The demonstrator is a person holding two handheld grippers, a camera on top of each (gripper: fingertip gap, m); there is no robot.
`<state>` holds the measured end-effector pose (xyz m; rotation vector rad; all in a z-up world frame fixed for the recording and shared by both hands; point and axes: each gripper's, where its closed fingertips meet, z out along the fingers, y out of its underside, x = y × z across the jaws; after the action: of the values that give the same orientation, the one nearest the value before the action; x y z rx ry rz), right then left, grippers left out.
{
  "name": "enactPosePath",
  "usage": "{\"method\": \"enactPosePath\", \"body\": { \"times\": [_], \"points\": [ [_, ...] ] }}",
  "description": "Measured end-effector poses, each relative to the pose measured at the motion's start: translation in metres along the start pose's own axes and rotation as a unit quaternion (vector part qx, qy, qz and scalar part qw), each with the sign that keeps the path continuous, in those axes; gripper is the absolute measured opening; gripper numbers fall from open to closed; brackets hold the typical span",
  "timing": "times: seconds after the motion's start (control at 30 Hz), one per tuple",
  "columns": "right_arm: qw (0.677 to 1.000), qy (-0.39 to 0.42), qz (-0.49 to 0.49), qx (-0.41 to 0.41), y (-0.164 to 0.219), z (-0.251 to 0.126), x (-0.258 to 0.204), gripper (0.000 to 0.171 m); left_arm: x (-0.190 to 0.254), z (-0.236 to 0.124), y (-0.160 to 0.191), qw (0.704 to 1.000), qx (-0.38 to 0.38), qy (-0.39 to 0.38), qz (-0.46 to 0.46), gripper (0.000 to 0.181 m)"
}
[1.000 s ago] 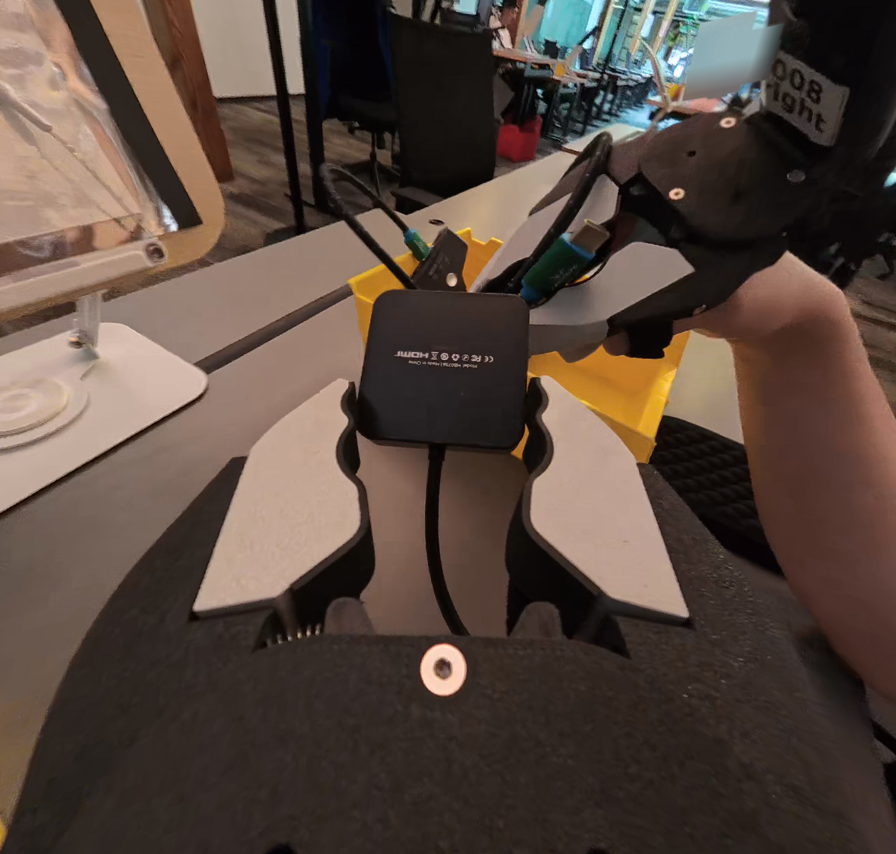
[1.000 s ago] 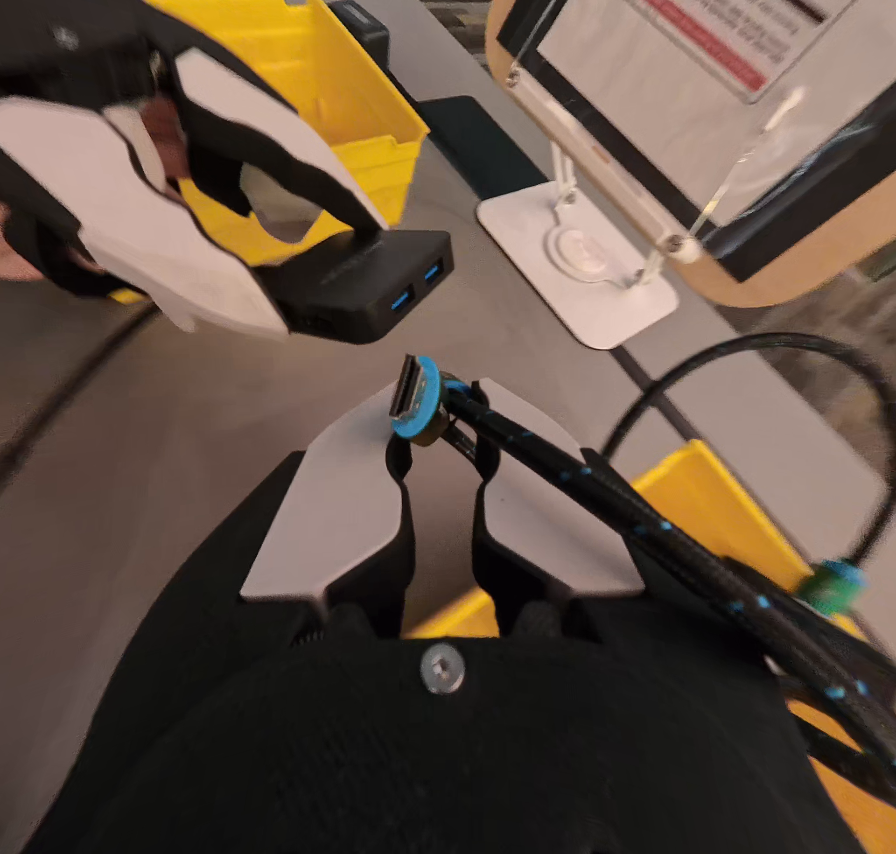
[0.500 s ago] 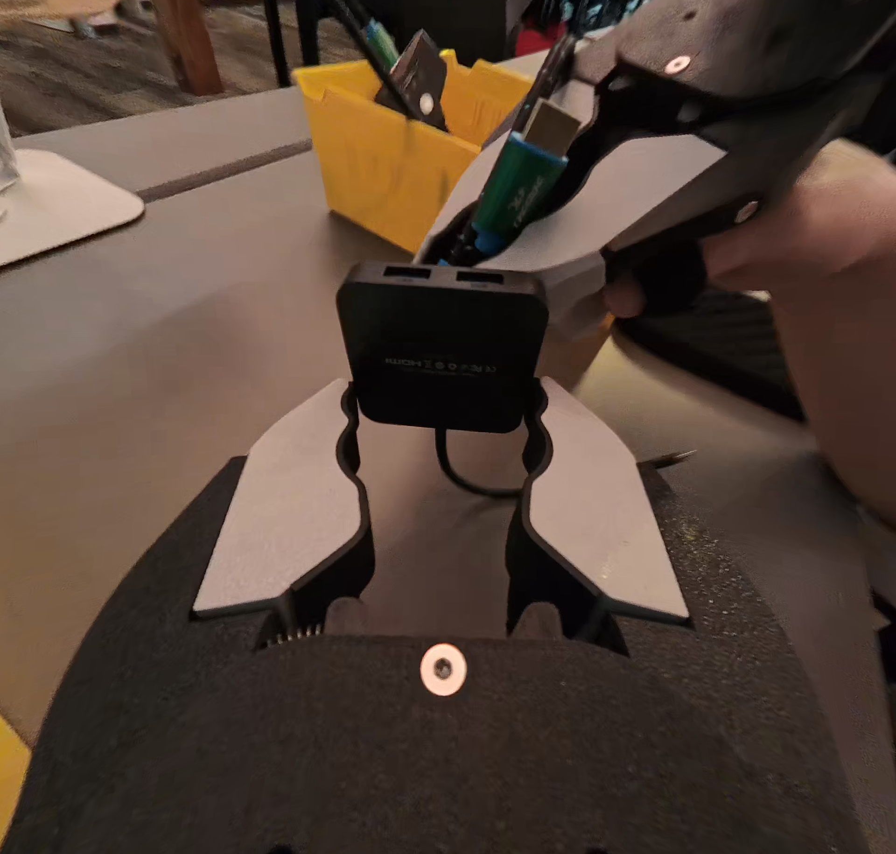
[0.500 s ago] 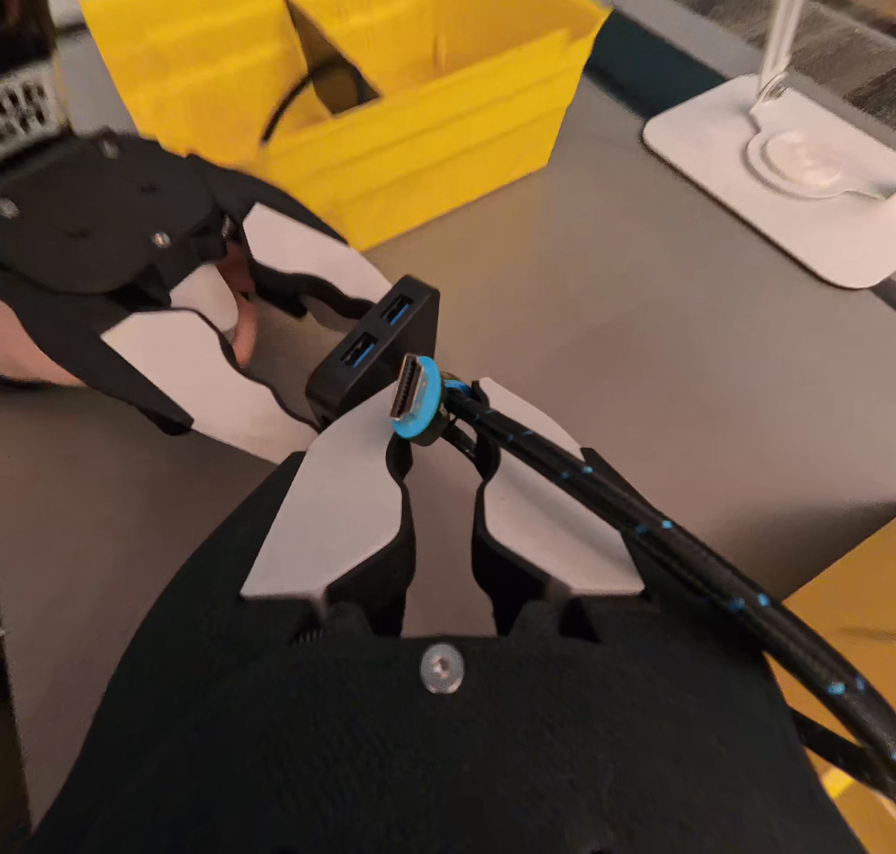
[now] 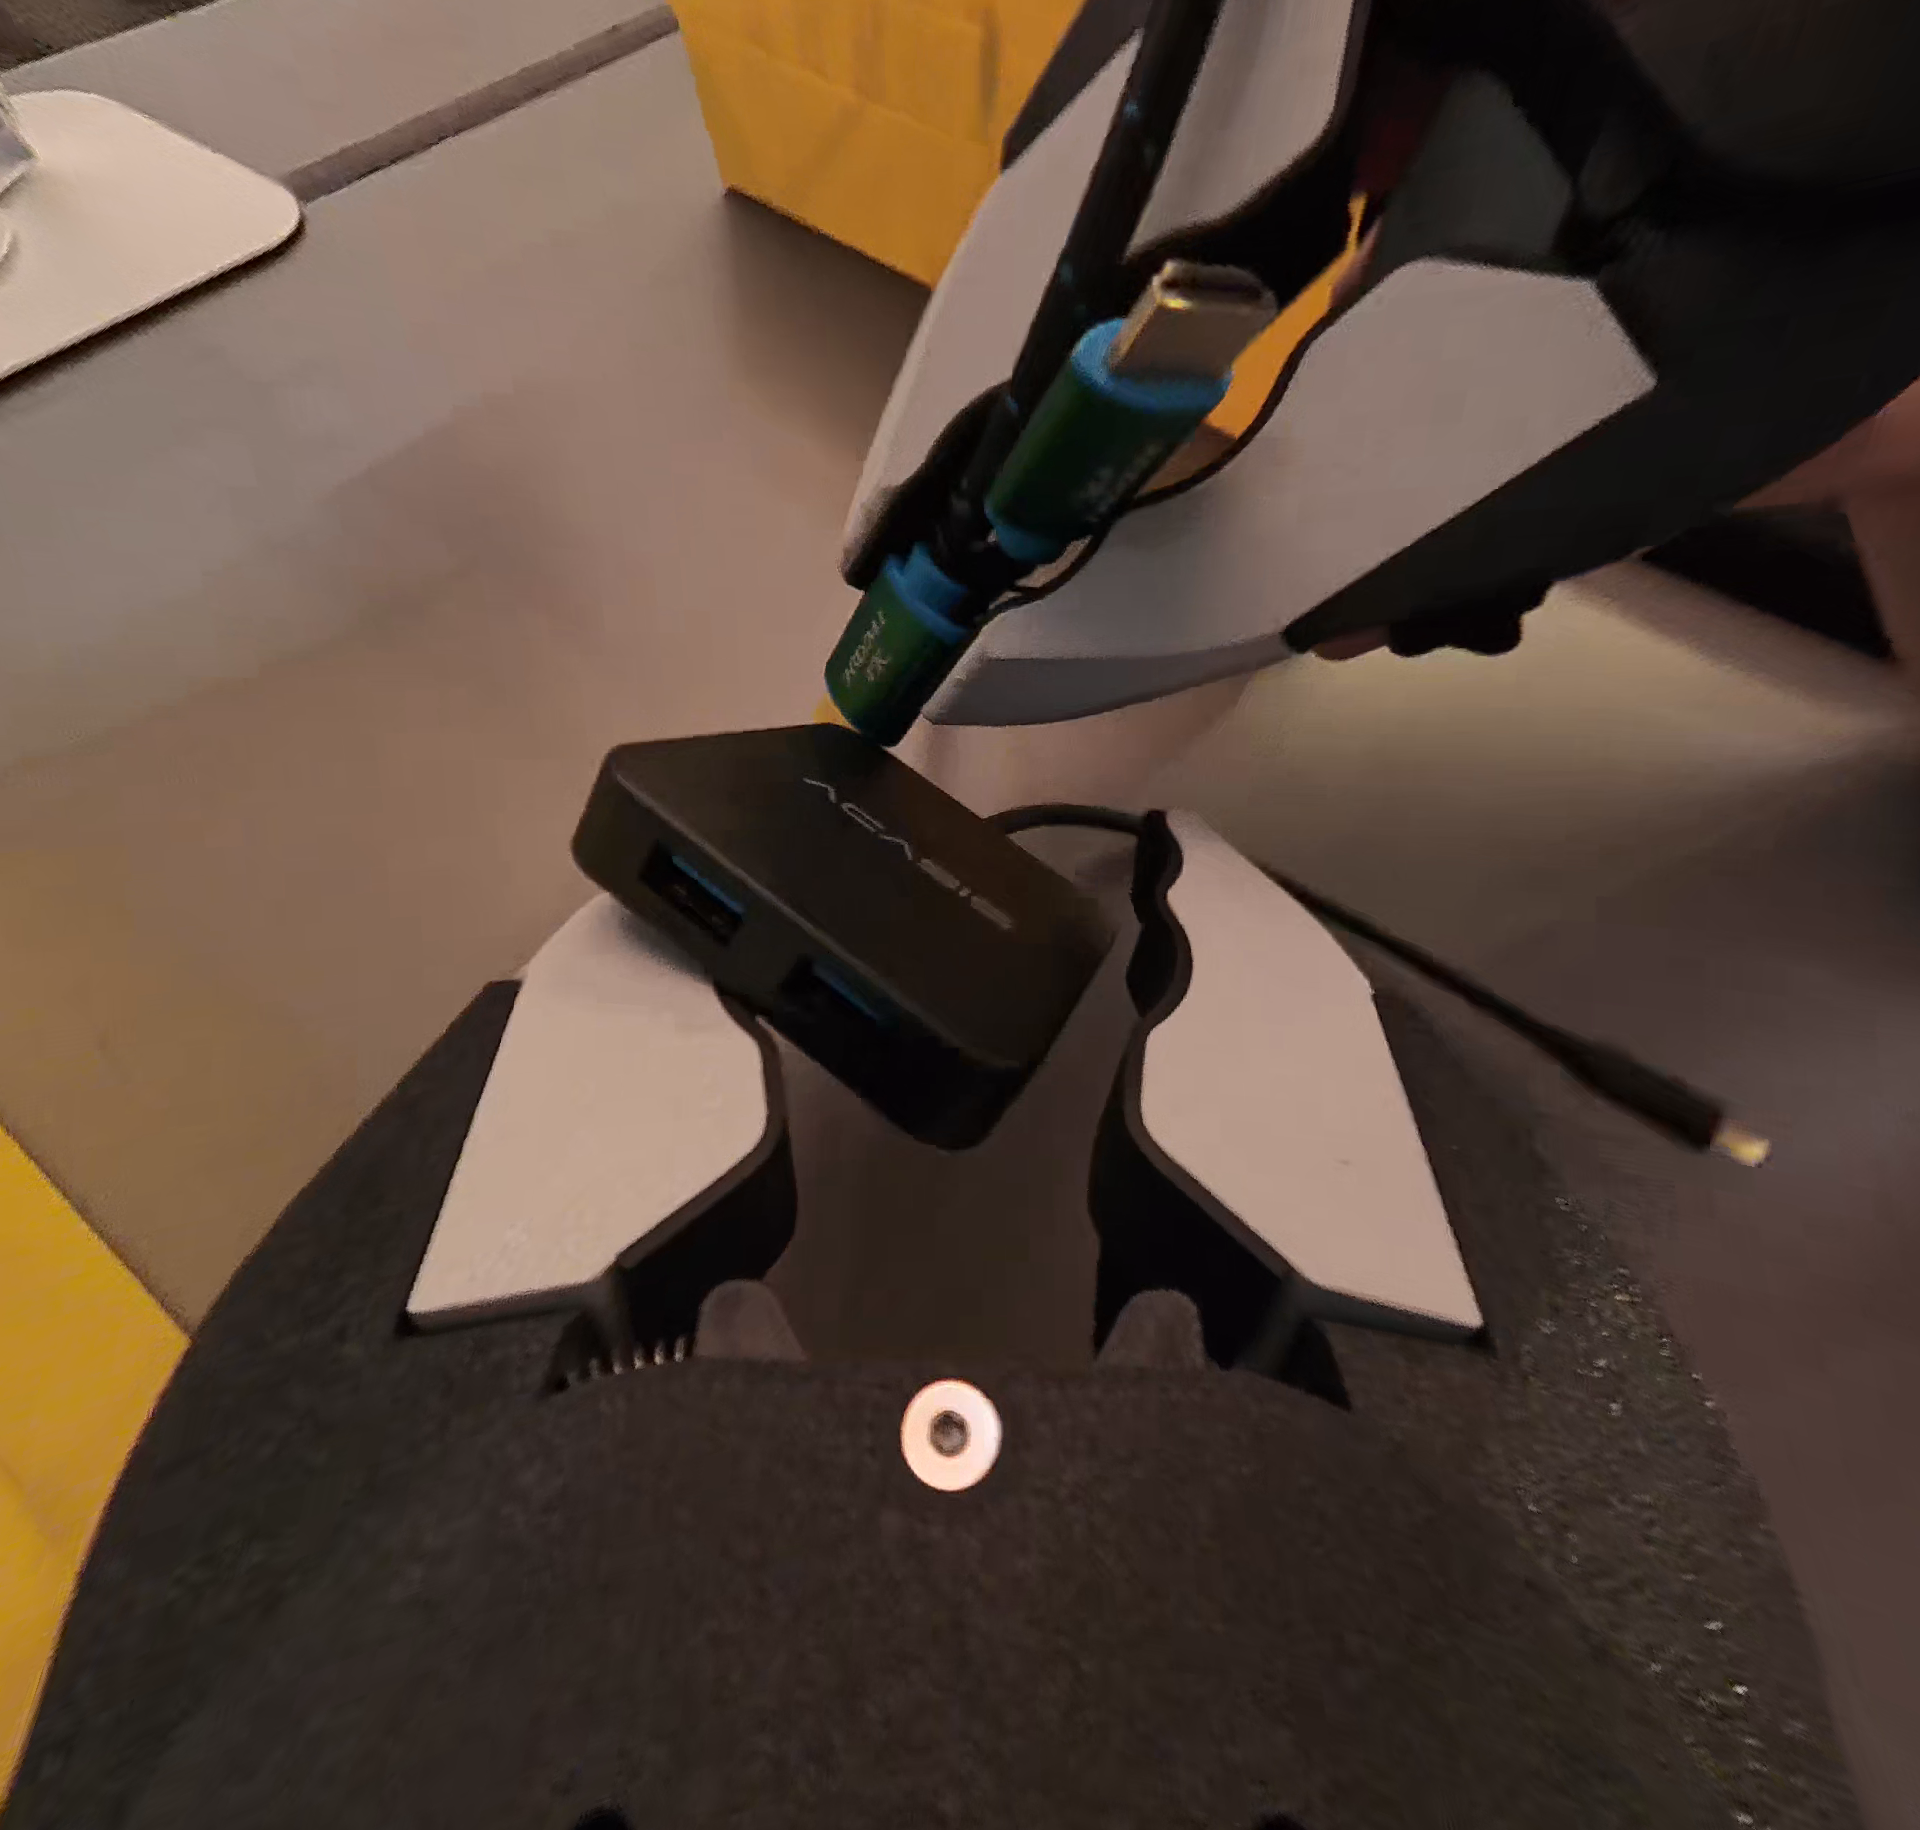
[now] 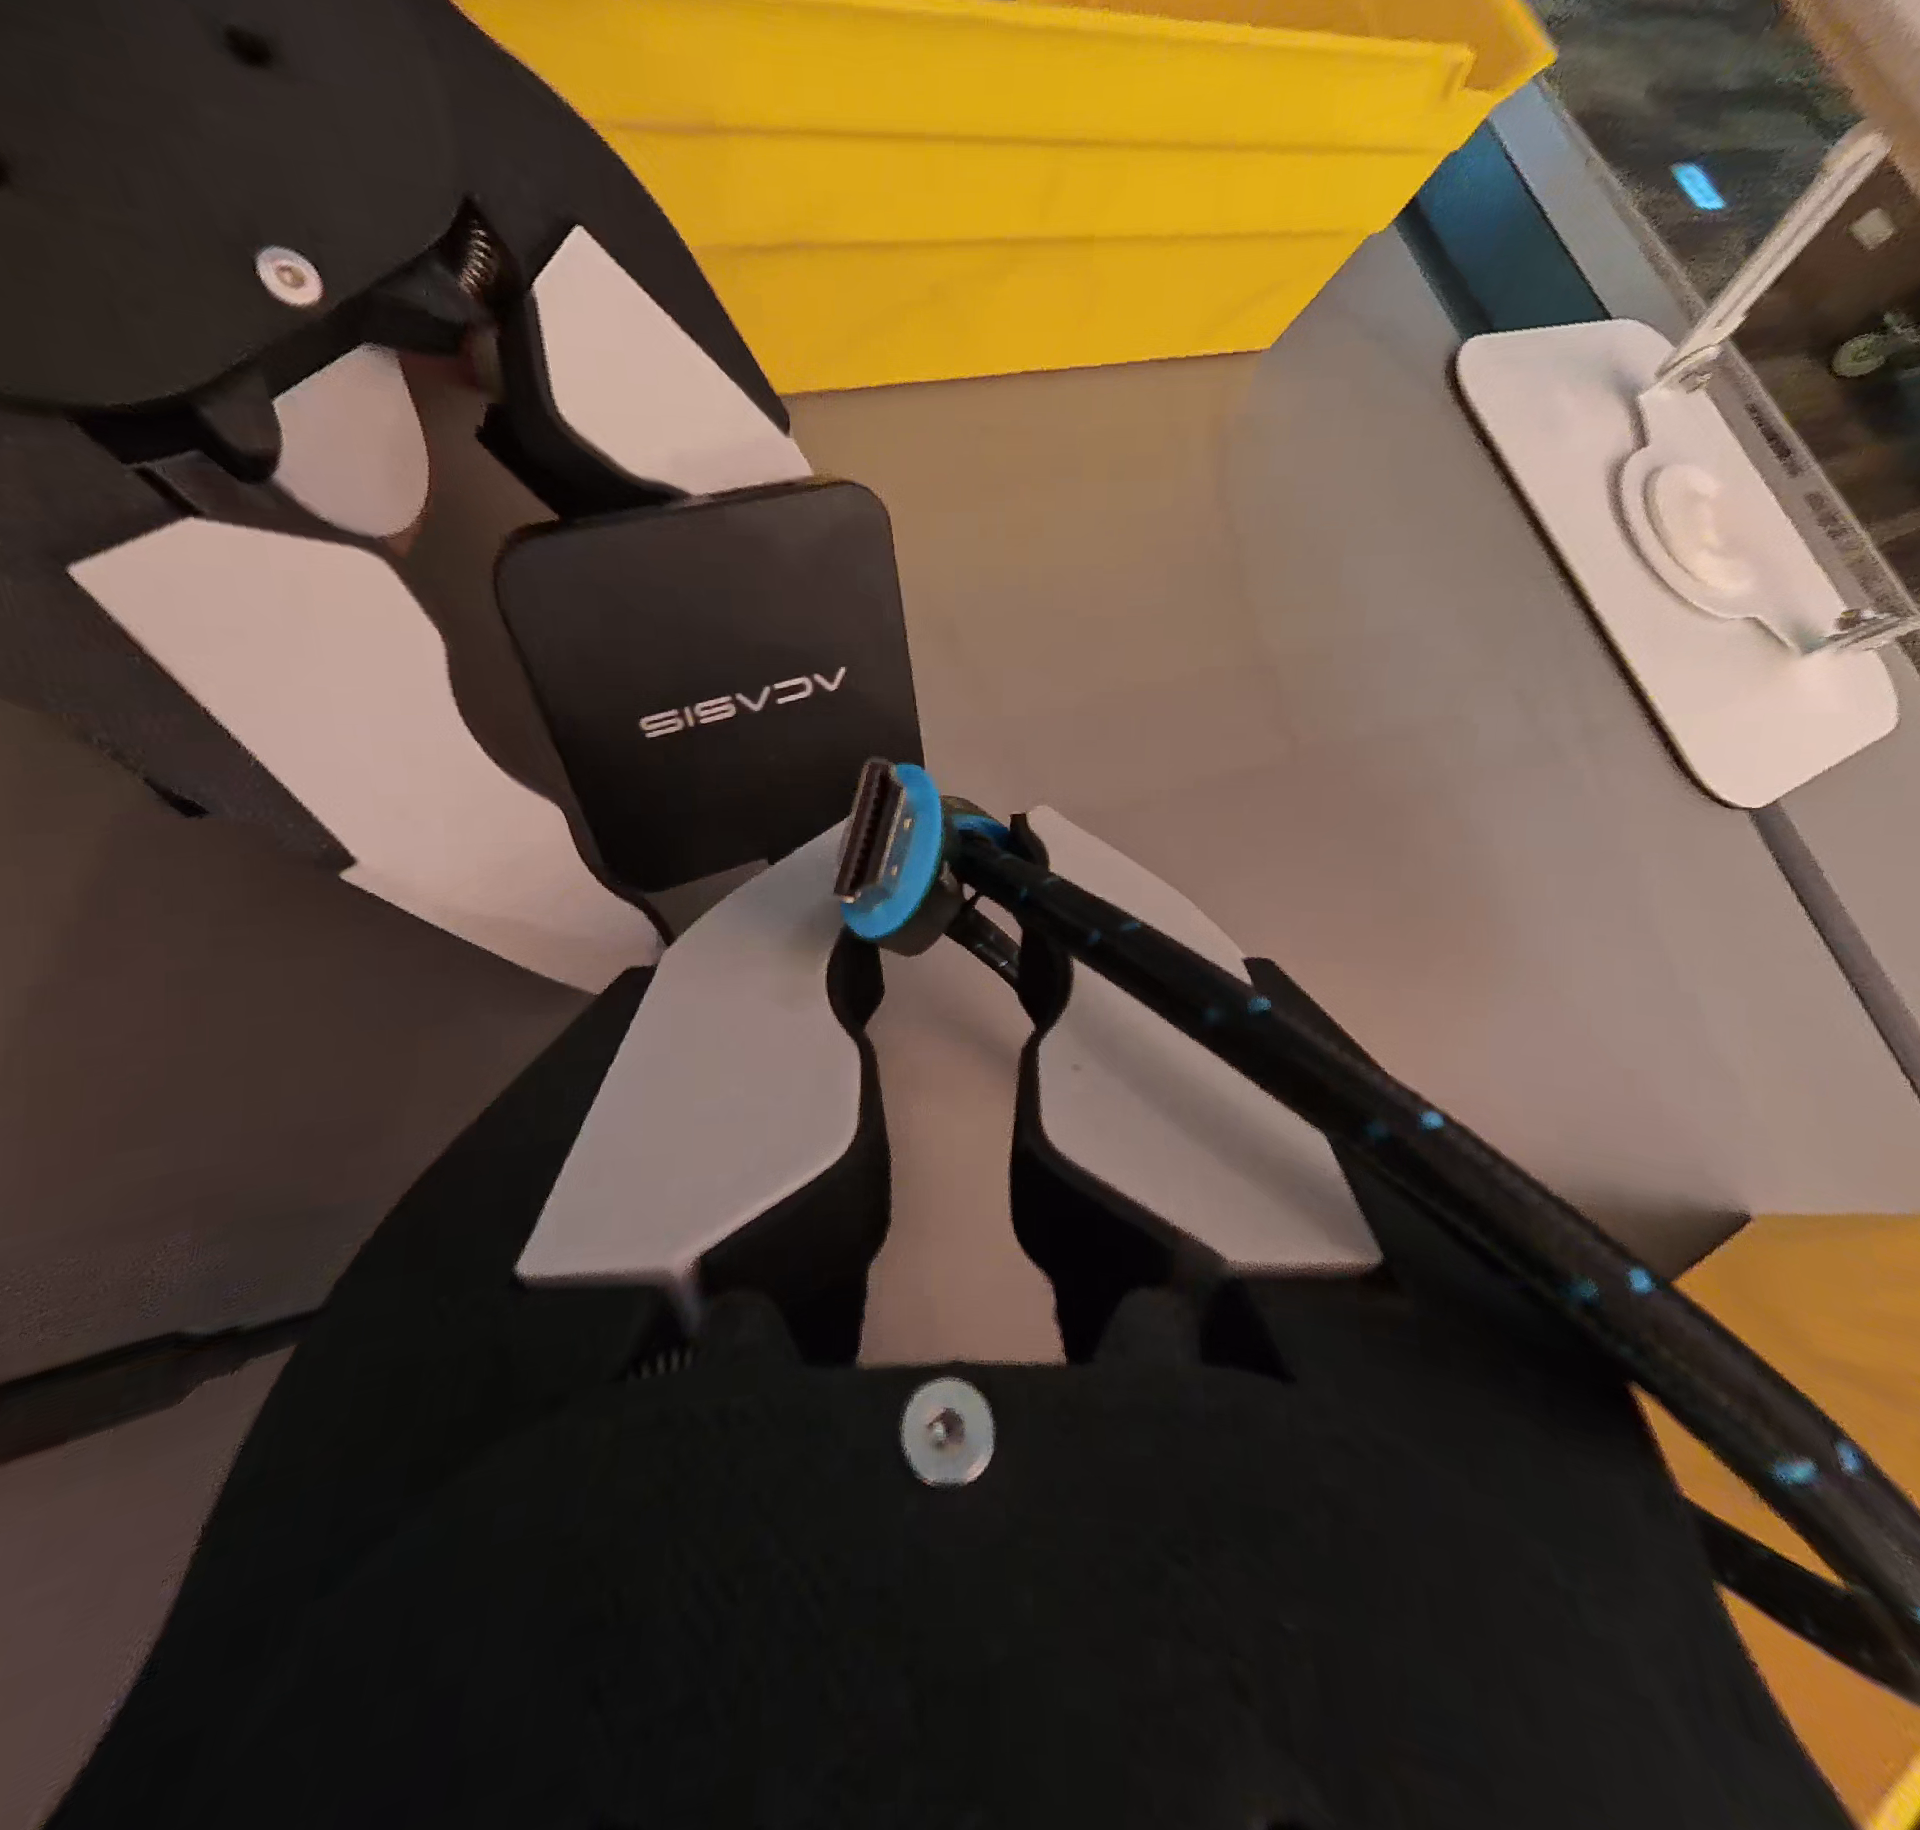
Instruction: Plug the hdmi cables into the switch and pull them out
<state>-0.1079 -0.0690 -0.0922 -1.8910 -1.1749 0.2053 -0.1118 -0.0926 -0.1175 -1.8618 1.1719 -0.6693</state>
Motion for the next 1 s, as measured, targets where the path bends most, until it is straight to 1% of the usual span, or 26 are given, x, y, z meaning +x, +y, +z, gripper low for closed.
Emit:
{"method": "enactPosePath", "body": {
  "times": [0.1,0.2,0.27,0.4,0.5,0.57,0.7,0.83,0.93,1.0],
  "points": [
    [1.000,-0.020,0.007,-0.017,0.008,0.006,-0.005,0.023,0.006,0.003,0.017,0.999,-0.043,-0.002,0.011,0.067],
    [0.999,-0.034,0.004,-0.026,0.013,0.011,-0.011,0.023,0.024,0.002,0.033,0.995,-0.087,0.032,0.027,0.066],
    [0.999,-0.039,-0.003,-0.031,0.014,0.013,-0.014,0.023,0.033,0.000,0.045,0.991,-0.115,0.040,0.060,0.058],
    [0.998,-0.060,-0.014,-0.031,0.015,0.016,-0.022,0.023,0.028,-0.008,0.048,0.987,-0.120,-0.004,0.111,0.036],
    [0.997,-0.072,-0.022,-0.019,0.012,0.017,-0.027,0.023,0.013,-0.011,0.047,0.982,-0.123,-0.050,0.137,0.034],
    [0.997,-0.078,-0.020,-0.011,0.012,0.016,-0.028,0.023,0.004,-0.013,0.048,0.979,-0.132,-0.071,0.138,0.031],
    [0.995,-0.098,-0.037,0.001,0.011,0.016,-0.035,0.023,-0.012,-0.018,0.050,0.973,-0.144,-0.118,0.135,0.030],
    [0.990,-0.124,-0.069,-0.004,0.015,0.022,-0.050,0.022,-0.032,-0.022,0.047,0.958,-0.142,-0.191,0.158,0.035],
    [0.989,-0.134,-0.067,0.007,0.011,0.024,-0.054,0.022,-0.041,-0.024,0.044,0.951,-0.136,-0.221,0.168,0.043],
    [0.987,-0.147,-0.059,0.013,0.011,0.023,-0.056,0.022,-0.042,-0.023,0.042,0.952,-0.127,-0.223,0.169,0.049]
  ]
}}
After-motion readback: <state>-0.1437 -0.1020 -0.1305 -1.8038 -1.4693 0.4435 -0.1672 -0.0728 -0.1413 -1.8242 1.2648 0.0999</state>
